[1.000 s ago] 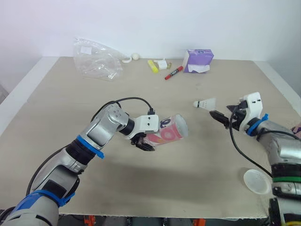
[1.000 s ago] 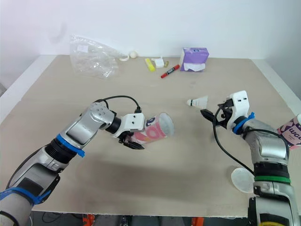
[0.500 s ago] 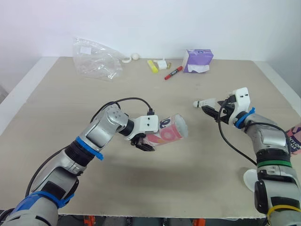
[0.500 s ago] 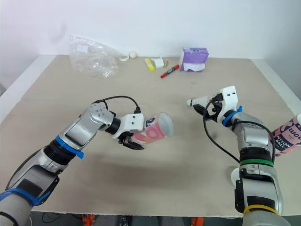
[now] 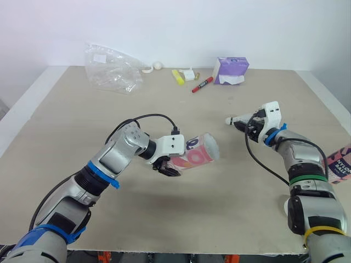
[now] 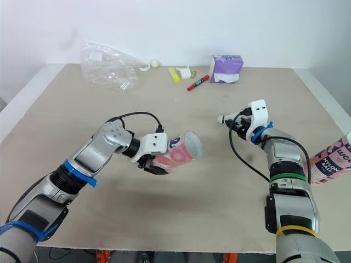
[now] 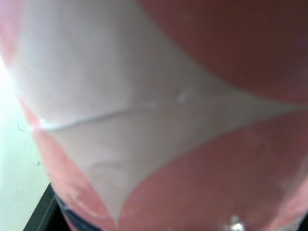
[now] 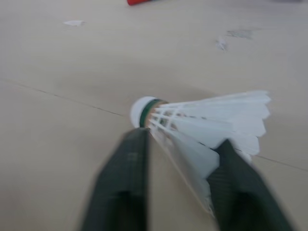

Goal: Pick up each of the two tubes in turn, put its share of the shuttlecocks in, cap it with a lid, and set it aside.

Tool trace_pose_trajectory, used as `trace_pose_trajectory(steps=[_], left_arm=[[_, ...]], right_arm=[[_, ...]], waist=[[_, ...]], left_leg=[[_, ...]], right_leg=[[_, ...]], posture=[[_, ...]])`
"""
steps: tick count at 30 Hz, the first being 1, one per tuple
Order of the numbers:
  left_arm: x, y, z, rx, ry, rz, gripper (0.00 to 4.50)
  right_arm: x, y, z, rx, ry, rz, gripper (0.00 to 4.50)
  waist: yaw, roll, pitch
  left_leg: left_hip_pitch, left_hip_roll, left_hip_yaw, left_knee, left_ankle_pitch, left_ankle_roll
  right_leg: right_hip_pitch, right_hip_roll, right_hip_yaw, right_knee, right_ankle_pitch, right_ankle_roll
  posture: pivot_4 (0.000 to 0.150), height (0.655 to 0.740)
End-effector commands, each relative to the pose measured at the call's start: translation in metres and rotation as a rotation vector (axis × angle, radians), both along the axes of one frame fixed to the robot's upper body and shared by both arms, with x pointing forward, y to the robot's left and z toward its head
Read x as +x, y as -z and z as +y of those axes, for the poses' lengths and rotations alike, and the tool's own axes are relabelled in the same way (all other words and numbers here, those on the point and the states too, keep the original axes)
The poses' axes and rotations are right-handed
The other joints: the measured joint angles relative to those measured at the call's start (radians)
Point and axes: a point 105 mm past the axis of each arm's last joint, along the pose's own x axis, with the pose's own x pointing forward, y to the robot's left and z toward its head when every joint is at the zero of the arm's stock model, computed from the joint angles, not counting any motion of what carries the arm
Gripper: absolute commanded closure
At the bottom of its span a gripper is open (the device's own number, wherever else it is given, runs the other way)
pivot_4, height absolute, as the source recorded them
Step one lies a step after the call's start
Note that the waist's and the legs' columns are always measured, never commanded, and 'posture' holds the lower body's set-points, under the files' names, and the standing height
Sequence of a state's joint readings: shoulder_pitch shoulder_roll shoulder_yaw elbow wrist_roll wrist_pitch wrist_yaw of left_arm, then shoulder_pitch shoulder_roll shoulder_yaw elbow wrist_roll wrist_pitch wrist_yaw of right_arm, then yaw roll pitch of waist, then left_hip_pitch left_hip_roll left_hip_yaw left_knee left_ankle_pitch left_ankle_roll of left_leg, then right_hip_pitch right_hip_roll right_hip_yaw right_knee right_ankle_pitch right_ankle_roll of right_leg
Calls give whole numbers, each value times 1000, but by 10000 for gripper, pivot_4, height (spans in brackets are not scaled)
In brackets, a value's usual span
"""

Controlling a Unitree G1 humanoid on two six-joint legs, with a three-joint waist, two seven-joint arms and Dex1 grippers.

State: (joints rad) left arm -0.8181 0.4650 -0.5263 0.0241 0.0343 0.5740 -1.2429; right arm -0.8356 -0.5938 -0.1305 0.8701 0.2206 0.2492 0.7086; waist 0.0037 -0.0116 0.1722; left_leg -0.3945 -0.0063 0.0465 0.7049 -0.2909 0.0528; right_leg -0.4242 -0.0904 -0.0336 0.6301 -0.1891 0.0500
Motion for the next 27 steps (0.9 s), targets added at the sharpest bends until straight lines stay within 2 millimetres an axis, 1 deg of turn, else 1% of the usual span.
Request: trace_pose_trajectory(steps=[1, 5, 7, 8, 9, 10, 11, 12, 14, 15, 16, 18, 19, 22, 27], left_arm=[[-3, 5, 2, 8, 0, 20, 15379], [-3, 4, 1, 5, 1, 21, 15379], [-3, 5, 1, 3, -1, 23, 15379], [-3, 5, 1, 2, -2, 23, 15379], [-3, 4, 1, 1, -2, 24, 15379], [-3, 4, 1, -1, -3, 26, 15379], [-3, 4, 1, -3, -3, 28, 15379], [-3, 4, 1, -3, -3, 29, 15379], [-3, 4, 1, -3, -2, 31, 15379], [-3, 4, 1, -2, 0, 32, 15379], [-3, 4, 1, -1, 2, 32, 15379], [-3, 5, 0, 1, 5, 33, 15379], [-4, 6, -1, 2, 7, 34, 15379], [-3, 7, -1, 5, 13, 34, 15379], [-2, 5, -2, 6, 17, 28, 15379]], right_arm=[[5, -21, -2, 14, 14, -77, 44752], [-1, -33, -2, -36, -8, -148, 44752], [-11, -49, 3, -161, -63, -231, 44752], [-20, -59, 9, -258, -110, -287, 44752], [-34, -72, 18, -396, -182, -359, 44752], [-47, -81, 26, -501, -249, -409, 44752], [-56, -85, 32, -564, -291, -437, 44752], [-79, -94, 44, -702, -415, -492, 44752], [-117, -99, 65, -907, -638, -543, 44752], [-134, -99, 74, -962, -730, -554, 44752], [-144, -100, 80, -991, -779, -563, 44752], [-158, -104, 90, -1053, -841, -588, 44752], [-164, -107, 96, -1054, -861, -601, 44752], [-175, -109, 111, -1068, -909, -629, 44752], [-172, -97, 114, -1113, -929, -606, 44752]], waist=[[-1, 0, 0], [-1, 0, 0], [1, 0, 0], [3, 0, 0], [5, 1, 0], [5, 2, 0], [5, 3, 0], [4, 3, 0], [5, 4, 0], [4, 4, 0], [2, 2, 0], [2, 0, 0], [3, -1, 0], [5, -1, 0], [6, -1, 0]], left_leg=[[0, 0, 0, 0, 0, 0], [0, 0, 0, 0, 0, 0], [0, 0, 0, 0, 0, 0], [0, 0, 0, 0, 0, 0], [-1, 0, -1, 0, 0, 0], [-1, -1, -1, 0, -1, 1], [-2, -1, -1, 0, -1, 1], [-2, -2, -1, 0, -1, 1], [-2, -2, -1, 0, -1, 2], [-2, -2, -2, 0, -1, 2], [-2, -2, -2, 0, -1, 2], [1, -1, -2, 0, -2, 1], [2, 0, -2, 0, -1, 1], [1, -1, -2, 1, 0, 0], [1, 0, -3, 1, 1, 0]], right_leg=[[0, 0, 0, 0, 0, 0], [0, 0, 0, 0, 0, 0], [0, 0, 0, 0, 0, 0], [0, 0, 0, 0, 0, 0], [-1, 0, 0, 0, 0, 0], [-1, 0, 0, 0, -1, 1], [-1, -1, 0, 0, -1, 2], [-2, -1, 0, 0, -1, 2], [-2, -1, 0, 0, -2, 3], [-1, -1, 0, 0, -3, 3], [-1, -1, -1, -1, -3, 4], [2, 0, 0, -1, -5, 5], [2, 1, -1, -1, -7, 8], [2, 0, -1, -1, -5, 7], [2, 0, -1, -1, -5, 5]], posture=[[1500, 7400], [1500, 7400], [1500, 7400], [1500, 7400], [1500, 7400], [1500, 7400], [1500, 7400], [1500, 7400], [1500, 7400], [1500, 7400], [1500, 7400], [1500, 7400], [1500, 7400], [1500, 7400], [1500, 7400]])
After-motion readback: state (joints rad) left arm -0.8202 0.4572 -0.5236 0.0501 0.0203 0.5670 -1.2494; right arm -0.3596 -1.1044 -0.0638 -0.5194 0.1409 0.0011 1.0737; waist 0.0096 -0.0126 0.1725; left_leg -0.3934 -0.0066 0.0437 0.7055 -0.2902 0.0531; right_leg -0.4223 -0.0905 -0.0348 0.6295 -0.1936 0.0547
